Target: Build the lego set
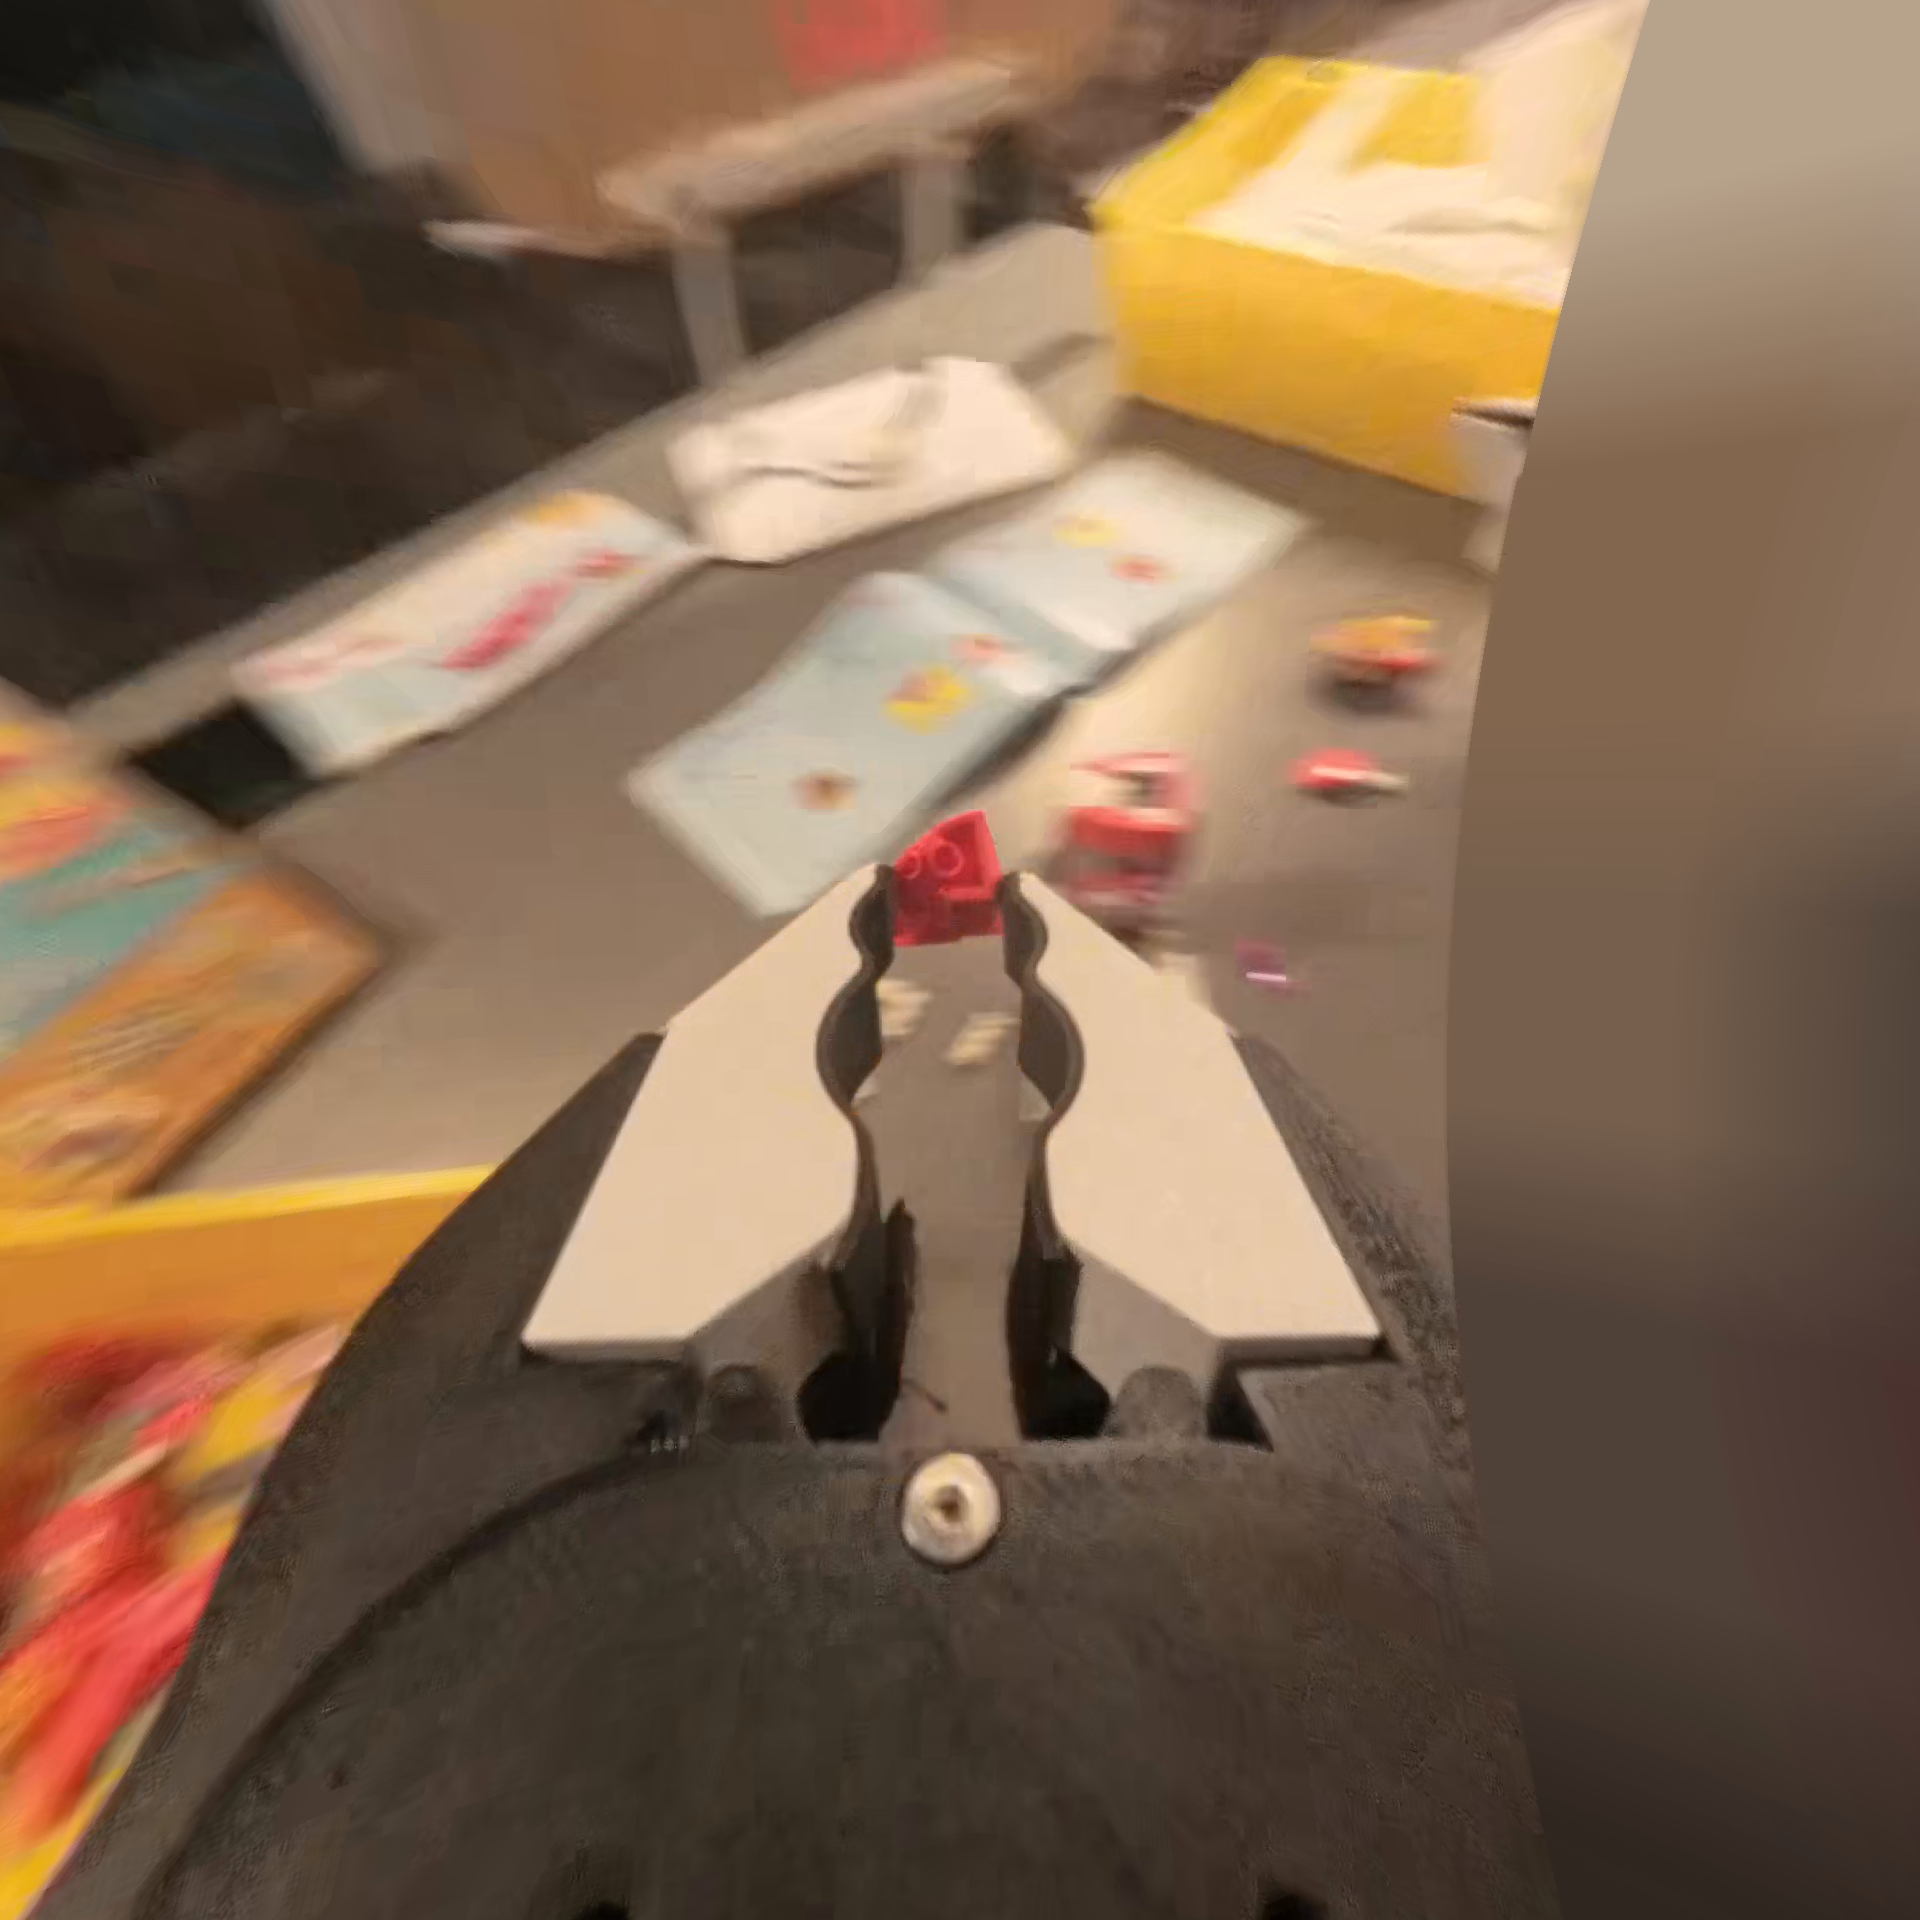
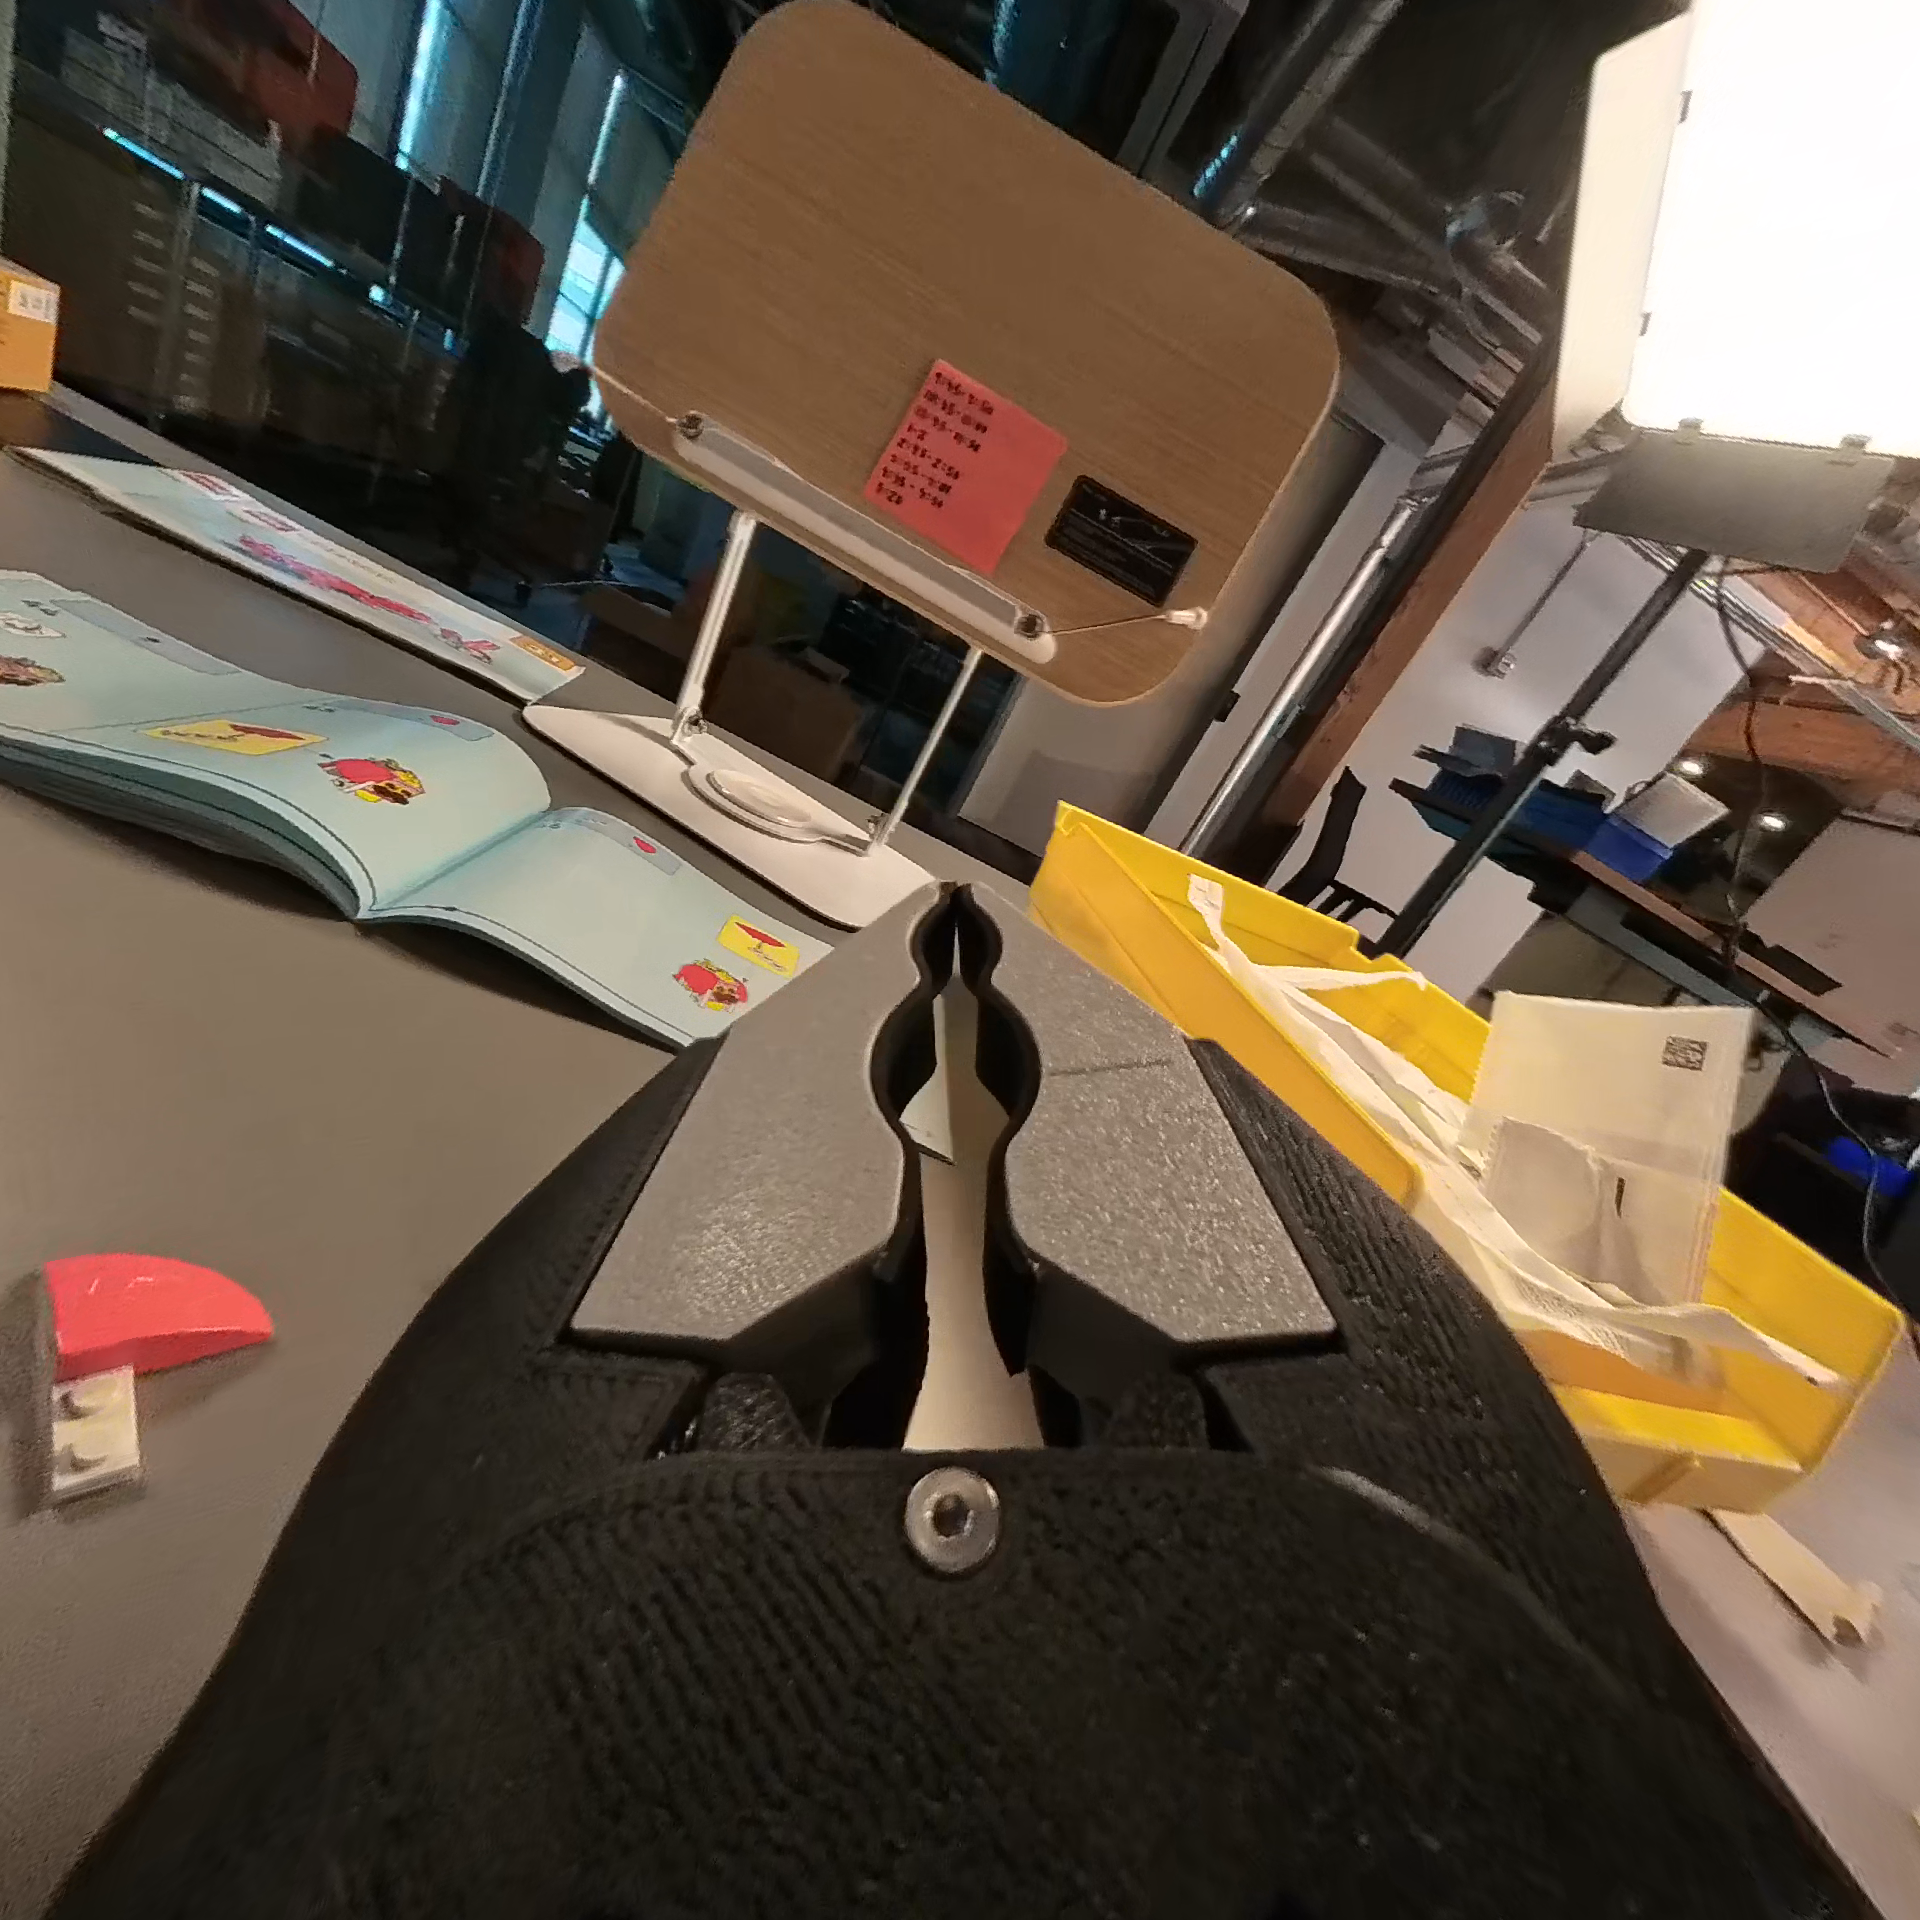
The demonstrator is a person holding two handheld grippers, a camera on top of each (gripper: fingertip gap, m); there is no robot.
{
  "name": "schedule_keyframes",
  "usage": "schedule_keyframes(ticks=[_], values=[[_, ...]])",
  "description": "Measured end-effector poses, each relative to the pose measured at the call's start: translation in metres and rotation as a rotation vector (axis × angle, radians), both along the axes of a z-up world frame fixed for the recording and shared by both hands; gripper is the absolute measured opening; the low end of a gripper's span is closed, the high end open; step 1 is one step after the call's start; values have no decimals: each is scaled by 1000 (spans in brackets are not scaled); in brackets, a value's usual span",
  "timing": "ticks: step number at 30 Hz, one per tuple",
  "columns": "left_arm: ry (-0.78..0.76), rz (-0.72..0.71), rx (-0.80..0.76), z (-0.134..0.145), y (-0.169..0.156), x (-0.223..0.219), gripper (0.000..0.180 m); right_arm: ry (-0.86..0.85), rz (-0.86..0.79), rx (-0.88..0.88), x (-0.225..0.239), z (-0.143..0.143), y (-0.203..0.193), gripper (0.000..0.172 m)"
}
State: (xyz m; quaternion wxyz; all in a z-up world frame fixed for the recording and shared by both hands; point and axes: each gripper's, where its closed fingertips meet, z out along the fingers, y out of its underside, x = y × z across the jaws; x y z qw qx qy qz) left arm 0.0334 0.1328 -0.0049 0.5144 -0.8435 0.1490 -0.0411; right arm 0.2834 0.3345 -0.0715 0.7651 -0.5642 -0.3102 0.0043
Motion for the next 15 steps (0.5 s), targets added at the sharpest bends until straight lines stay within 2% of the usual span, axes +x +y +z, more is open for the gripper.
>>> schedule_keyframes(ticks=[3, 6, 8, 10, 15], values=[[-86, -272, -145, -50, 13, 97, 19, 42, -20, -6, 10, 3, 0, 0], [-43, -376, -277, -96, 25, 148, 19, 51, -50, -9, 17, 3, 2, 0], [9, -433, -380, -119, 24, 169, 19, 48, -59, -9, 18, 3, 3, 0], [40, -469, -416, -130, 26, 184, 19, 36, -63, -7, 17, 2, 3, 0], [132, -442, -489, -155, 33, 188, 19, 33, -64, -5, 17, 2, 3, 0]])
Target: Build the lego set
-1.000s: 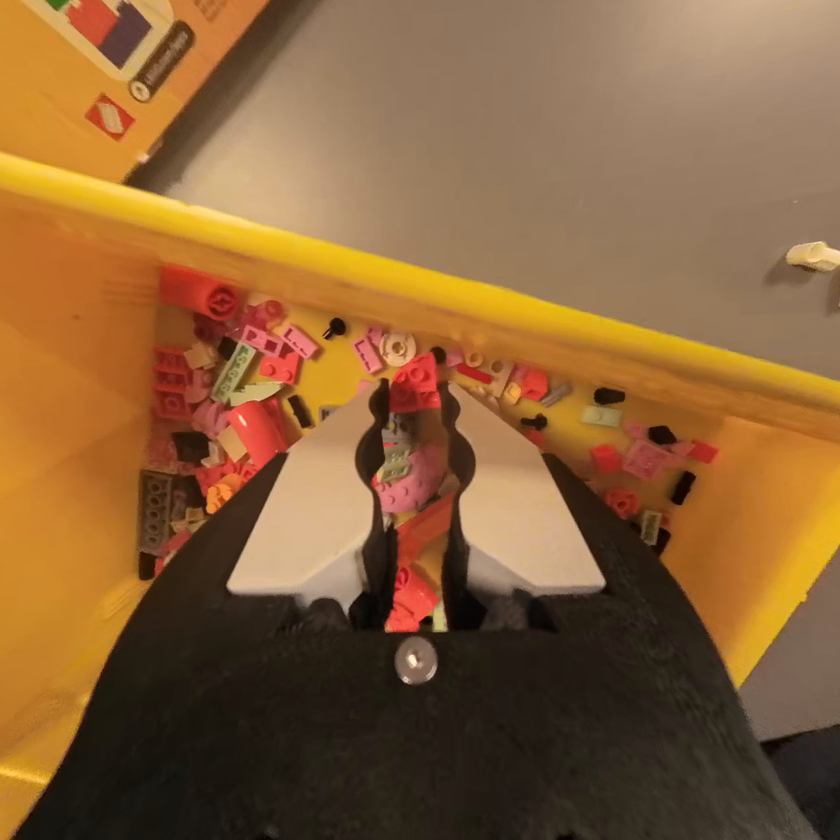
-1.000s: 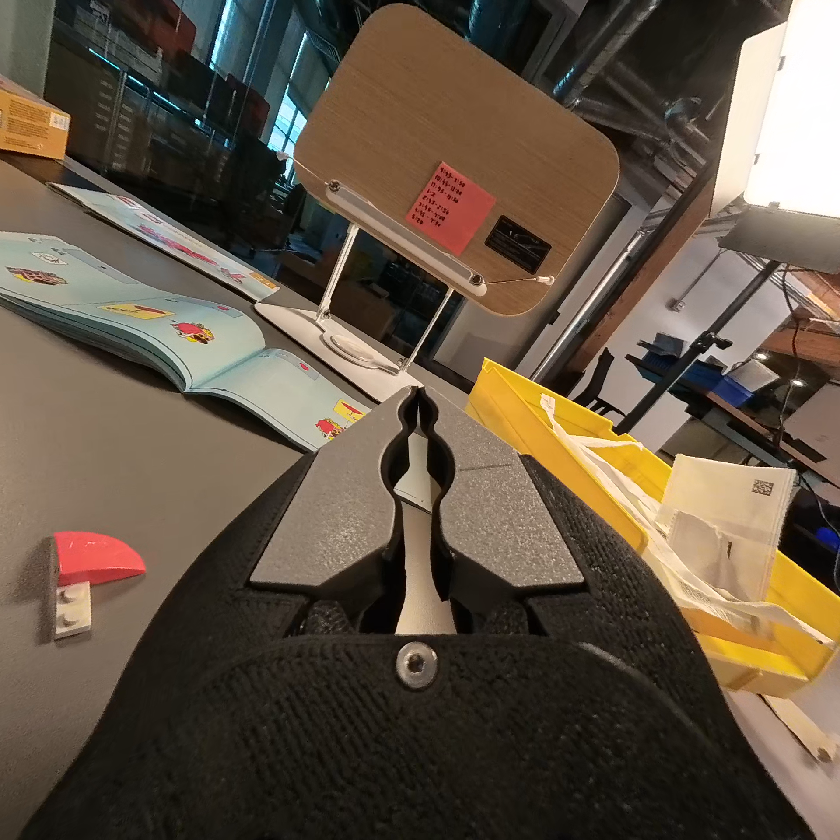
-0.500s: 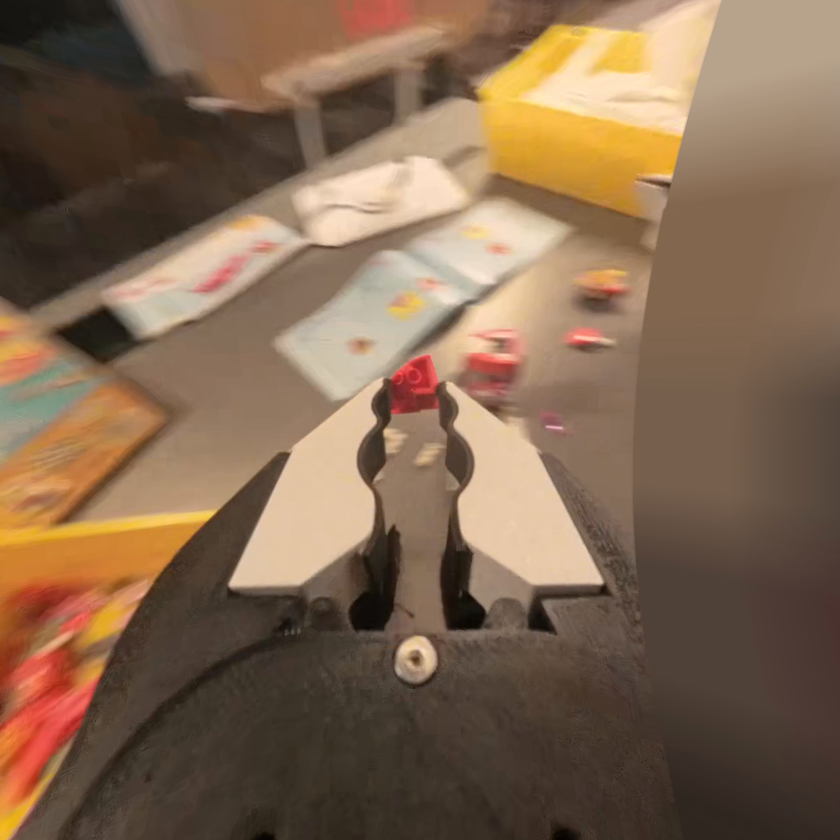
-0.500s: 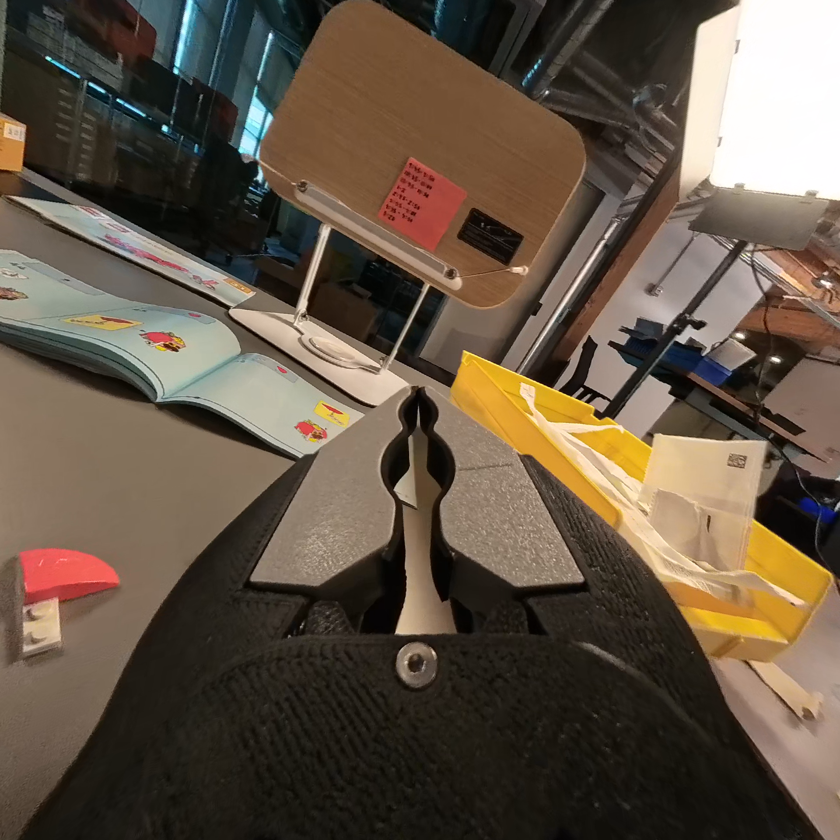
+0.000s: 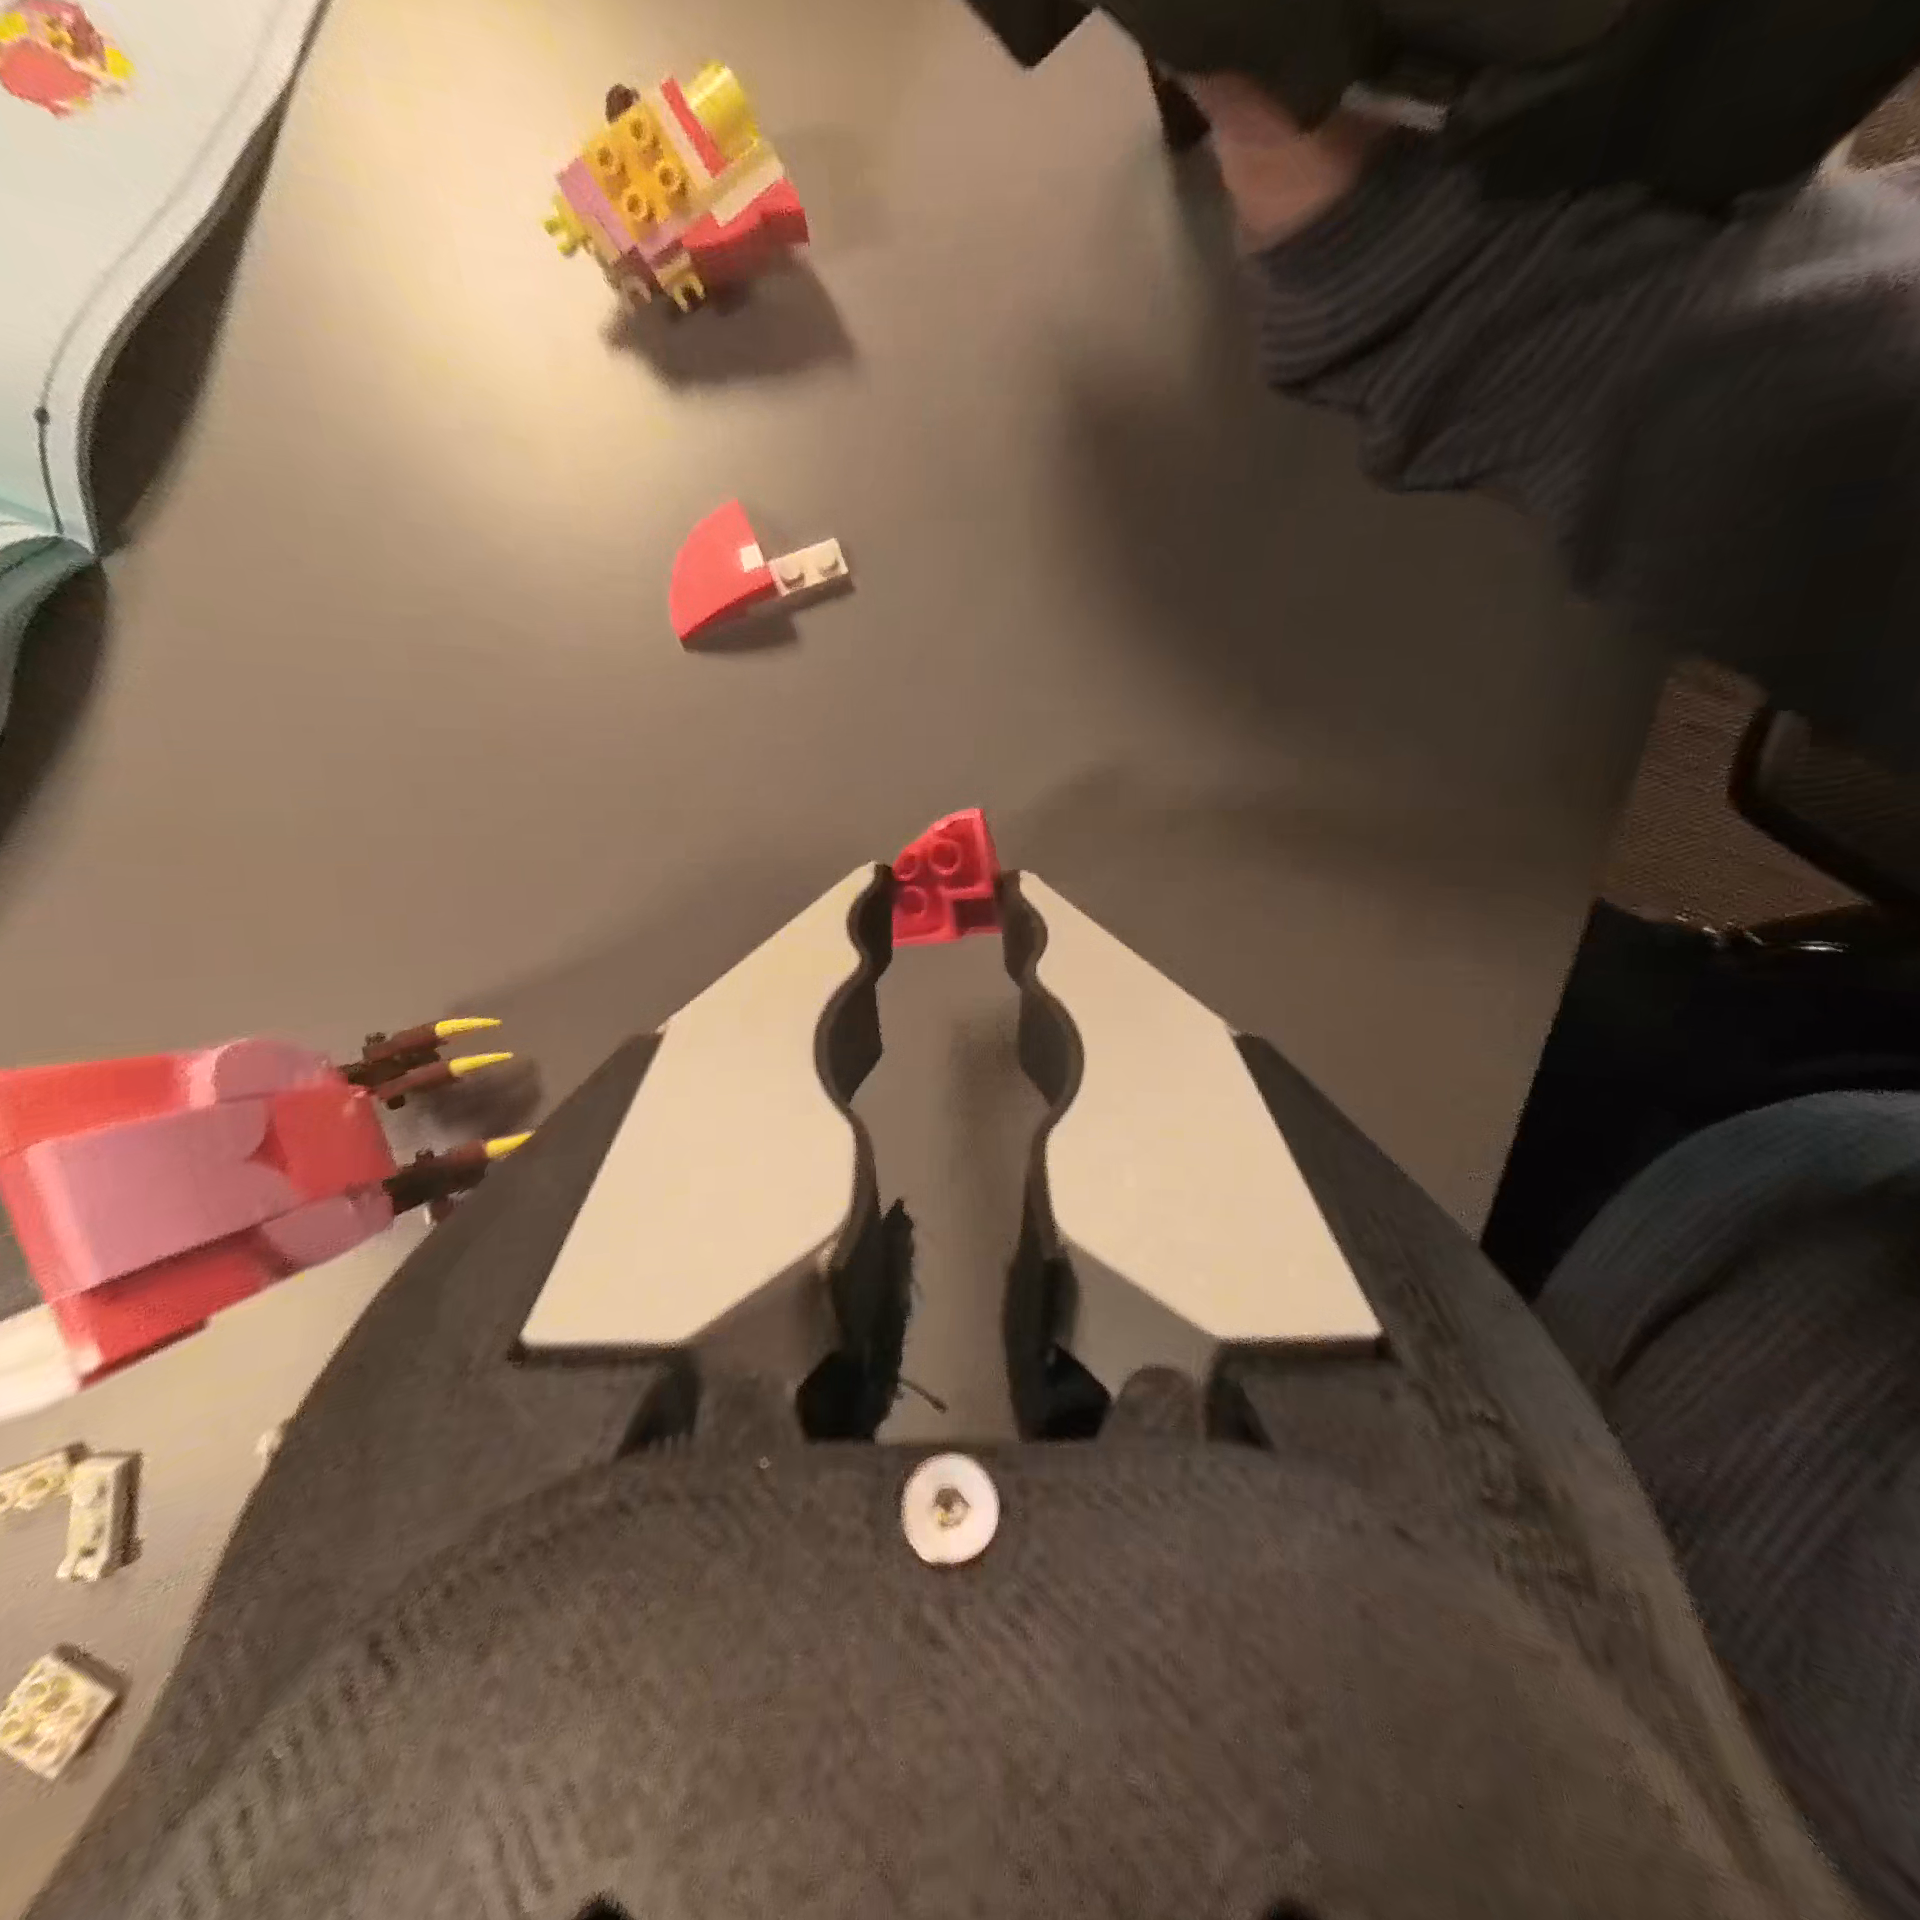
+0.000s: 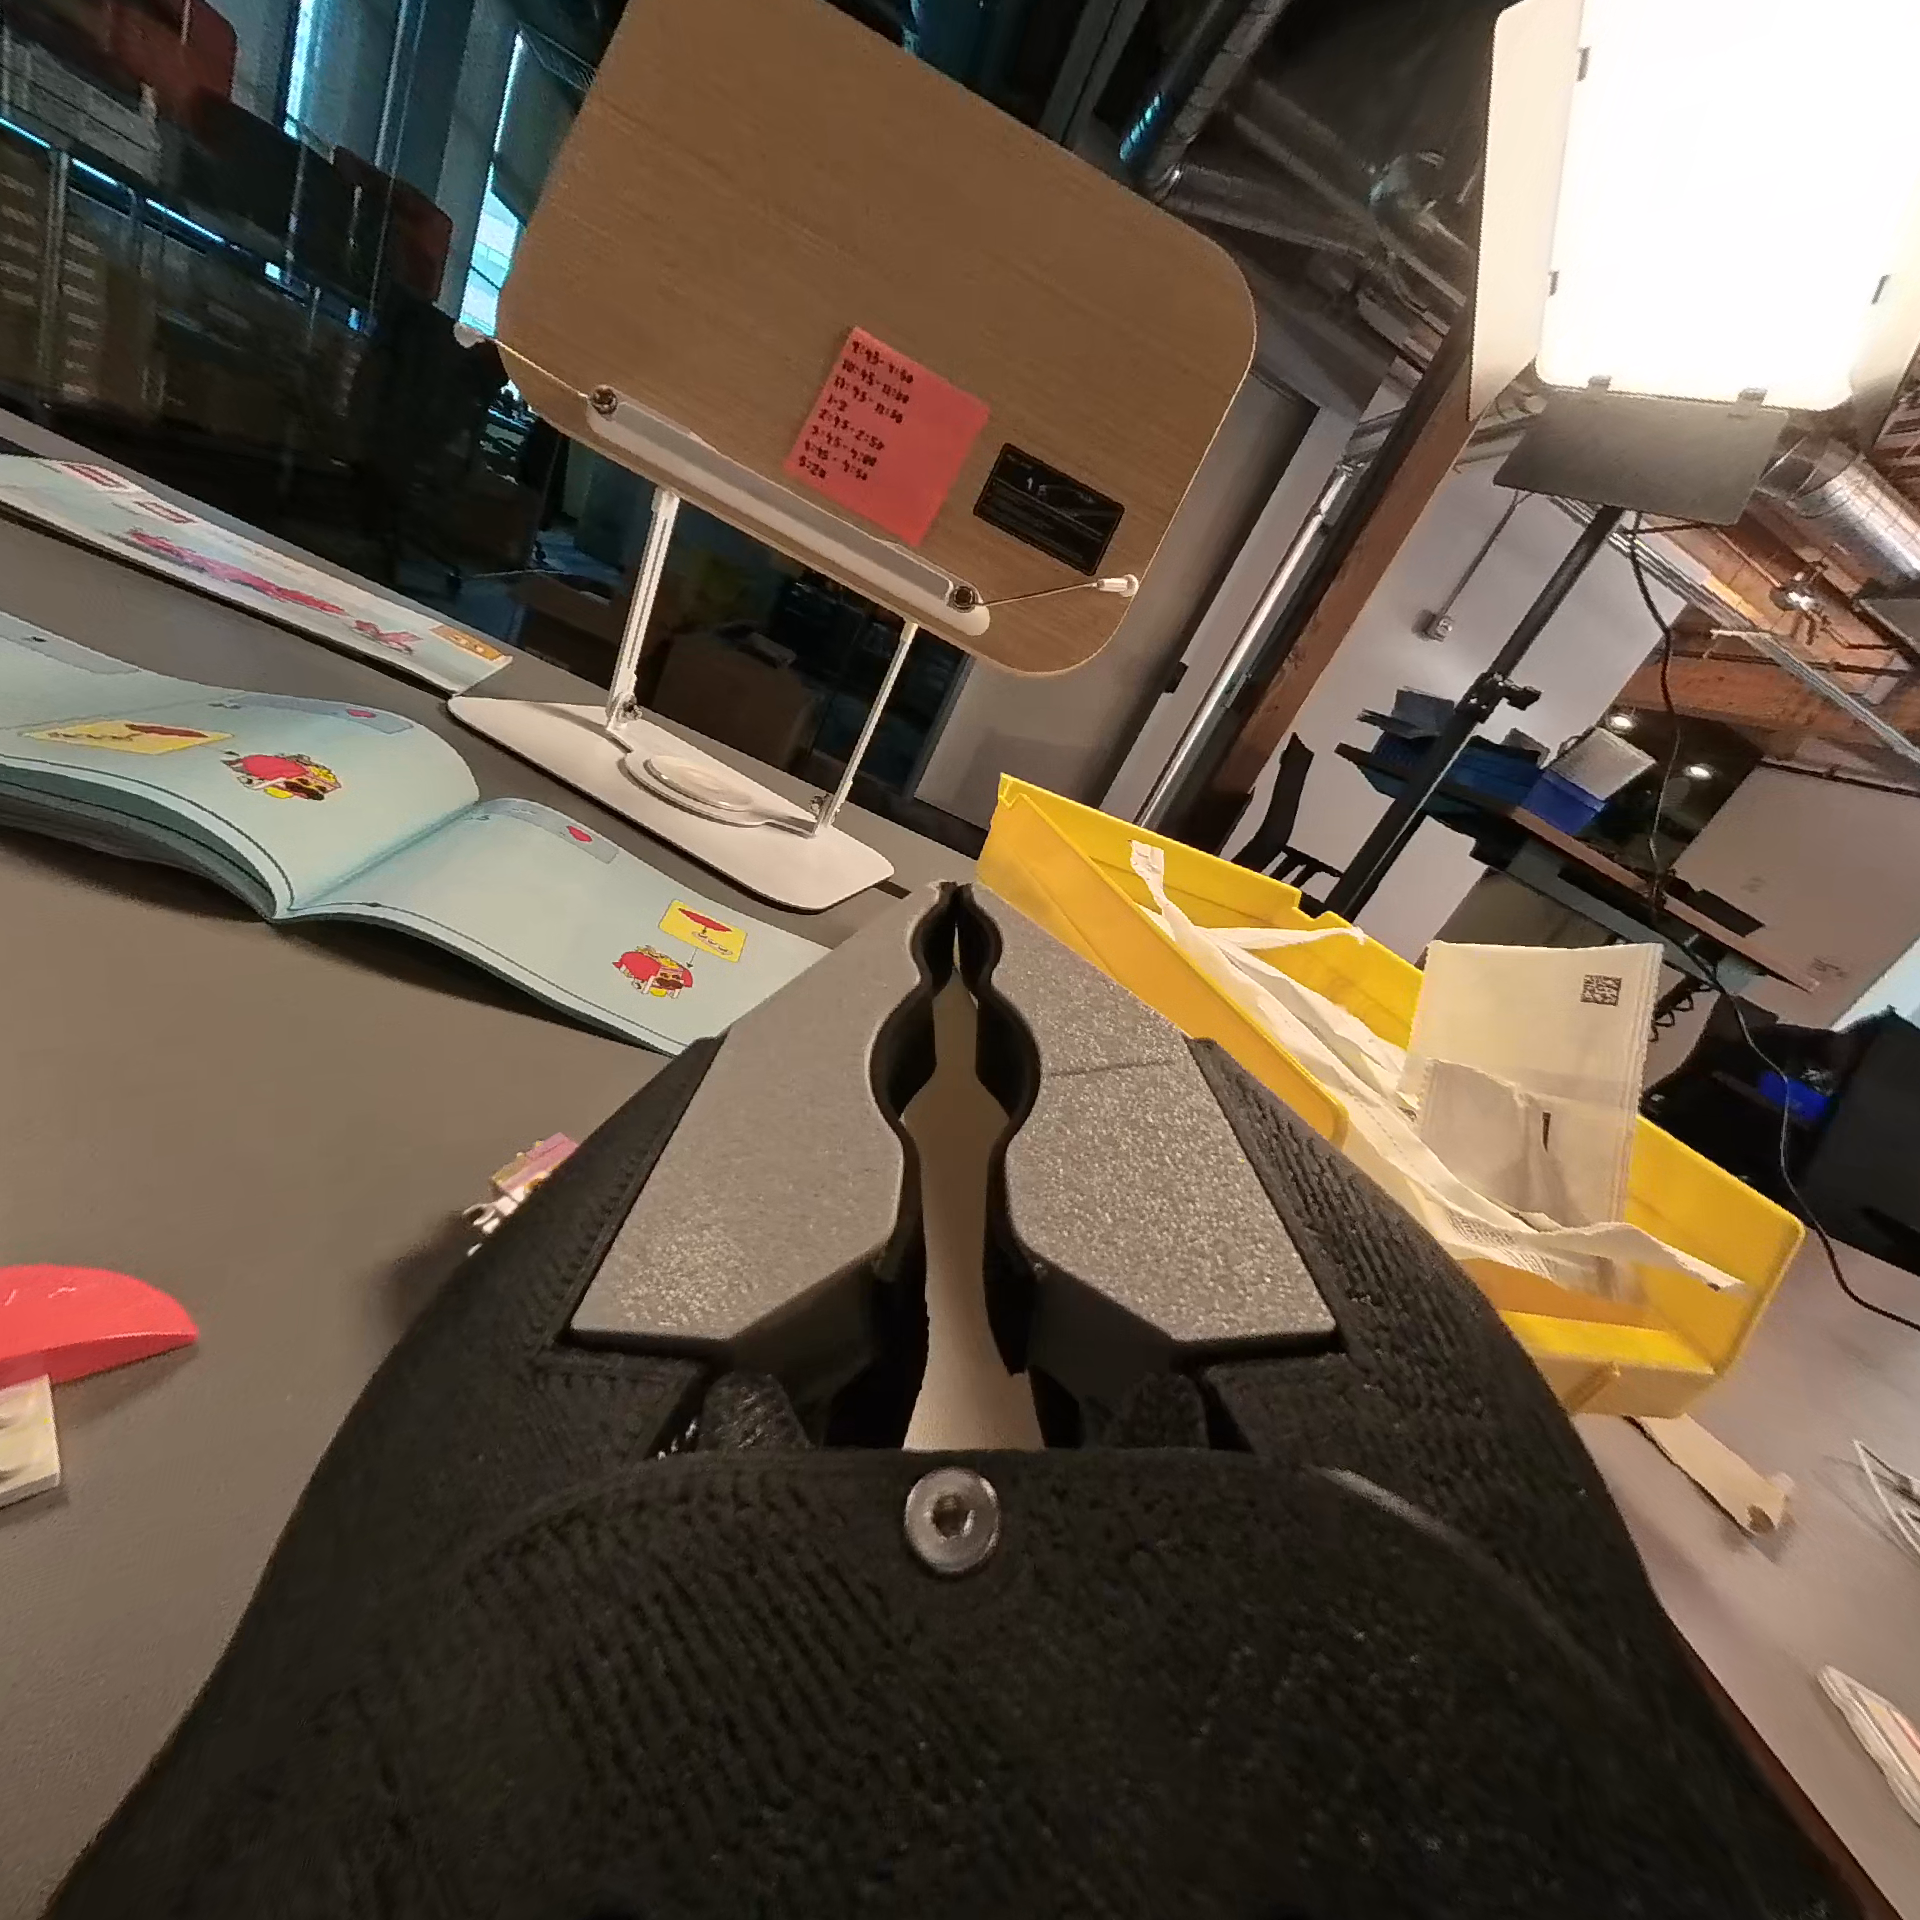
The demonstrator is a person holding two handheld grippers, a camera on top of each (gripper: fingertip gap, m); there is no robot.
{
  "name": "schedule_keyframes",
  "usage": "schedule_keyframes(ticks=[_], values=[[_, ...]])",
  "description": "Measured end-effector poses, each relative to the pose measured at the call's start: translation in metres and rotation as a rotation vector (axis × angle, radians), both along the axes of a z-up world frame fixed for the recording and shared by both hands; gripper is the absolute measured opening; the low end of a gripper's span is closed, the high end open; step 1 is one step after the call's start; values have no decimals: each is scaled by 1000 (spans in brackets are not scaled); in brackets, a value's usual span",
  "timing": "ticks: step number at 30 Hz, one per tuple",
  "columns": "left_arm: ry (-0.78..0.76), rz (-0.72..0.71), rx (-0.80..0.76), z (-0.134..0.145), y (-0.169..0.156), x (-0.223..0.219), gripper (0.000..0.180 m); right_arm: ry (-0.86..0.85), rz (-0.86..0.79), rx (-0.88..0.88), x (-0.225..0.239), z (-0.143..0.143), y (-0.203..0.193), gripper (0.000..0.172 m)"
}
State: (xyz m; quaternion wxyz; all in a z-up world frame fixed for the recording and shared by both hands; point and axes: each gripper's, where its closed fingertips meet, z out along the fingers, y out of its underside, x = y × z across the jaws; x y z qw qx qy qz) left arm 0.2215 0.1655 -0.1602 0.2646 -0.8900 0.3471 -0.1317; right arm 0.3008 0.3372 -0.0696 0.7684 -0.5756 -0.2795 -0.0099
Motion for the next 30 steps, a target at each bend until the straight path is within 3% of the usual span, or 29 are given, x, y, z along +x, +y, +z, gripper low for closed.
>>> schedule_keyframes(ticks=[9, 15, 19, 22, 24, 30], values=[[72, 43, -25, -23, 9, -3, 20, 5, -2, -5, 1, 0, -1, 0], [33, 57, -1, -15, -1, -9, 51, 31, 126, -37, -12, 0, -16, 4], [-1, 50, 80, 4, -21, -30, 55, 141, 382, -277, -33, -8, -44, 12], [-80, 60, 143, 19, -32, -40, 53, -7, 524, -705, -51, -62, -66, 24], [-90, 68, 197, 24, -34, -47, 51, -100, 553, -874, -53, -87, -80, 26], [-116, 61, 265, 31, -33, -49, 49, -274, 542, -946, -60, -111, -95, 23]])
